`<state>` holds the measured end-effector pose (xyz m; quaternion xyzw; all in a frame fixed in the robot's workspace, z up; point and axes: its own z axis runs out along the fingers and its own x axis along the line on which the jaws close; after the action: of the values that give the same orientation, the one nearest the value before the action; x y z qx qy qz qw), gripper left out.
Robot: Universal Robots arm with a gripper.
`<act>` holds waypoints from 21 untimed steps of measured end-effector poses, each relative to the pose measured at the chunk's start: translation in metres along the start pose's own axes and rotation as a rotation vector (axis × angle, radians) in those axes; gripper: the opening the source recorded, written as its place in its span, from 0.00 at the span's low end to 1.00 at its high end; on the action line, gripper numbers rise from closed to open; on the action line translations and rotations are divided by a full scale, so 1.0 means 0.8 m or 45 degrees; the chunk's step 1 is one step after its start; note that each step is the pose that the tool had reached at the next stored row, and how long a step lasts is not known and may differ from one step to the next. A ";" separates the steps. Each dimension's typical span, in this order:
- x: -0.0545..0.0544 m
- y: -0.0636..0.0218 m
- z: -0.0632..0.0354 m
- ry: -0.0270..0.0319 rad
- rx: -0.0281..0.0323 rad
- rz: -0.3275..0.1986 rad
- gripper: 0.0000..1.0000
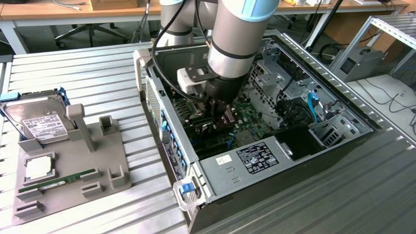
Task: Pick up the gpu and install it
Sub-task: 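Insert the gpu into the slot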
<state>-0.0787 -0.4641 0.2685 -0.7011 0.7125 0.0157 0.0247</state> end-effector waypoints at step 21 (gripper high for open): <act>-0.004 -0.001 -0.065 0.0003 0.0000 0.000 0.45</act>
<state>-0.0787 -0.4641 0.3203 -0.7011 0.7125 0.0157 0.0246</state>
